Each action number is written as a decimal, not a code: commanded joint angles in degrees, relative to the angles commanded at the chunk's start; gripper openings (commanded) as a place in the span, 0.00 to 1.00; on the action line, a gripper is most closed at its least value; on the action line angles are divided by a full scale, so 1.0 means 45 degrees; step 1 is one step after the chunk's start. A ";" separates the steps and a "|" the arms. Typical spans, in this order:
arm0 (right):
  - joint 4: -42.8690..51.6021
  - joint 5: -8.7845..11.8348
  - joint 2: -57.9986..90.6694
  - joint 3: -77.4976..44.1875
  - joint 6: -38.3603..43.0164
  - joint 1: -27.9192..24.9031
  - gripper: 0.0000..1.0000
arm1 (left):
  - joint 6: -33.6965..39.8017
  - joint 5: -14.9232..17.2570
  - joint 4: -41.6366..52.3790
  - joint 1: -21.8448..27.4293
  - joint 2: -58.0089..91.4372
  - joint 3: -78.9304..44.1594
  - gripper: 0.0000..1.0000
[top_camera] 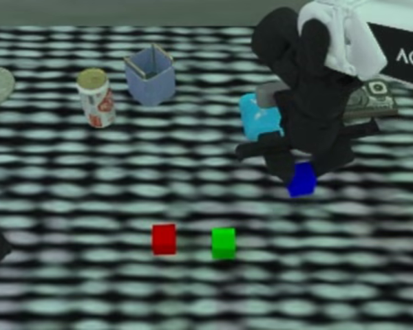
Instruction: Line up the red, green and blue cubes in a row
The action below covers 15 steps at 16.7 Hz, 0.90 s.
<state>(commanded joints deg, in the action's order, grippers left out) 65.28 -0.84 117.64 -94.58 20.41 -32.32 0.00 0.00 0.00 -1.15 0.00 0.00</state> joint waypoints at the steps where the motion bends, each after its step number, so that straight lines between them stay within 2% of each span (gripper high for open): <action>1: -0.0089 -0.0019 -0.0397 0.0492 0.0685 -0.0178 0.00 | 0.0000 0.0000 0.0000 0.0000 0.0000 0.0000 1.00; 6: -0.0489 -0.0094 -0.2022 0.2425 0.3338 -0.0858 0.00 | 0.0000 0.0000 0.0000 0.0000 0.0000 0.0000 1.00; 12: -0.0557 -0.0086 -0.2138 0.2630 0.3574 -0.0848 0.00 | 0.0000 0.0000 0.0000 0.0000 0.0000 0.0000 1.00; 15: -0.1445 -0.0097 -0.1868 0.3292 0.3588 -0.0866 0.00 | 0.0000 0.0000 0.0000 0.0000 0.0000 0.0000 1.00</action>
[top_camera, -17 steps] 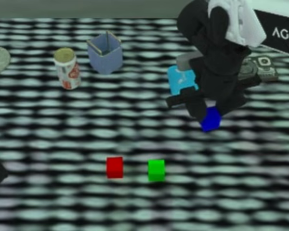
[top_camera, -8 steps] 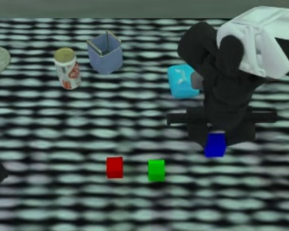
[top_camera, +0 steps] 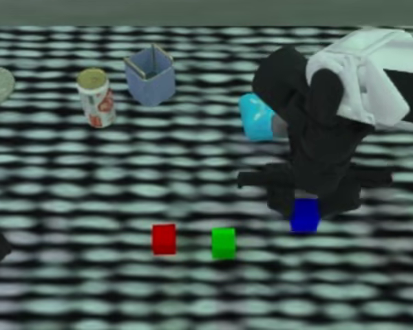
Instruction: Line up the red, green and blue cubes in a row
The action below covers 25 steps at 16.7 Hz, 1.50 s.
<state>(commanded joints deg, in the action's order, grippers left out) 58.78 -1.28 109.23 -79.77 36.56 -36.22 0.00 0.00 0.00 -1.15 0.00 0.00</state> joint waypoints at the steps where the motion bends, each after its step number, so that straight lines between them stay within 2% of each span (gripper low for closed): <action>1: -0.0506 -0.0003 0.0153 0.0314 0.0000 -0.0030 0.00 | 0.0000 0.0000 0.0000 0.0000 0.0000 0.0000 1.00; 5: -0.2252 -0.0012 0.0677 0.1441 0.0036 -0.0102 0.00 | 0.0000 0.0000 0.0000 0.0000 0.0000 0.0000 1.00; 10: -0.2406 -0.0014 0.0753 0.1562 0.0050 -0.0112 0.00 | 0.0000 0.0000 0.0000 0.0000 0.0000 0.0000 1.00; 23: -0.2406 -0.0014 0.0753 0.1562 0.0050 -0.0112 0.98 | 0.0000 0.0000 0.0000 0.0000 0.0000 0.0000 1.00; 25: -0.2406 -0.0014 0.0753 0.1562 0.0050 -0.0112 1.00 | 0.0000 0.0000 0.0000 0.0000 0.0000 0.0000 1.00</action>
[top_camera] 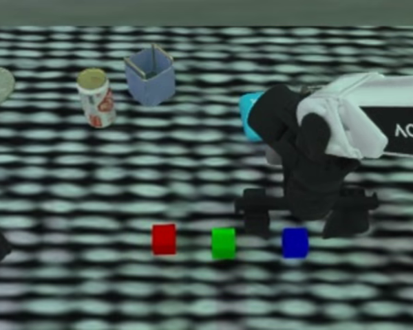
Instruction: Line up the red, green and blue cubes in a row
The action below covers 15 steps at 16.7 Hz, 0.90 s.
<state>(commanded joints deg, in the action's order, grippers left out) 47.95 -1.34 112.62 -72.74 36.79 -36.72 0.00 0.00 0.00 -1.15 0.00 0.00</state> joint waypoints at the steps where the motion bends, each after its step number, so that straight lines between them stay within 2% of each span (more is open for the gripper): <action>1: 0.0000 0.0000 0.0000 0.0000 0.0000 0.0000 1.00 | 0.0000 0.0000 0.0000 0.0000 0.0000 0.0000 1.00; 9: 0.0221 -0.0002 -0.0070 -0.0176 0.0031 0.0023 1.00 | 0.0000 0.0000 0.0000 0.0000 0.0000 0.0000 1.00; 15: 0.2950 0.0004 -0.1020 -0.1815 0.0018 -0.0135 1.00 | 0.0000 0.0000 0.0000 0.0000 0.0000 0.0000 1.00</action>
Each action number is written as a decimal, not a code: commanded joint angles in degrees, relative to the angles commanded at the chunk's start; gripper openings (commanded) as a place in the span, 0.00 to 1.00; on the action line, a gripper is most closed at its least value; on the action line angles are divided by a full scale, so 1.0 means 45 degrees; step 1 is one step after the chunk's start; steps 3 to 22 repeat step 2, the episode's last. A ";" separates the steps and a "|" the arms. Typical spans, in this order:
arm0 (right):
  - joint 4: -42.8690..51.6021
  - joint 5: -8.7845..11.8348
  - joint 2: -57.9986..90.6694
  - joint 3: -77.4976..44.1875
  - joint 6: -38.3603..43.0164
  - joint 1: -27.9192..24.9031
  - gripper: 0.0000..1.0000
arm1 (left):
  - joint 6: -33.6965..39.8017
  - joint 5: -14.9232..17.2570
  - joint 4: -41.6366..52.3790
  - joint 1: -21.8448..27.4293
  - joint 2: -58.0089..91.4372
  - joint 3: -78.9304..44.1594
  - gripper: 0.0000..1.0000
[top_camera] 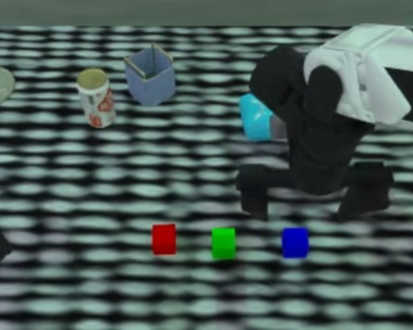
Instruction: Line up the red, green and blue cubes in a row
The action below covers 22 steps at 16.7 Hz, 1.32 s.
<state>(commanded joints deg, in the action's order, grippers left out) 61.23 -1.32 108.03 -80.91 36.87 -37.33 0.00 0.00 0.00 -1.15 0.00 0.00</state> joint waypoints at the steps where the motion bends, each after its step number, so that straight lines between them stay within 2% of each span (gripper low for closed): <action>1: 0.0230 0.0001 -0.0134 -0.0175 -0.0002 -0.0003 1.00 | 0.0000 0.0000 0.0000 0.0000 0.0000 0.0000 1.00; 22: 0.0322 0.0001 -0.0198 -0.0249 -0.0003 -0.0002 1.00 | 0.0000 0.0000 0.0000 0.0000 0.0000 0.0000 1.00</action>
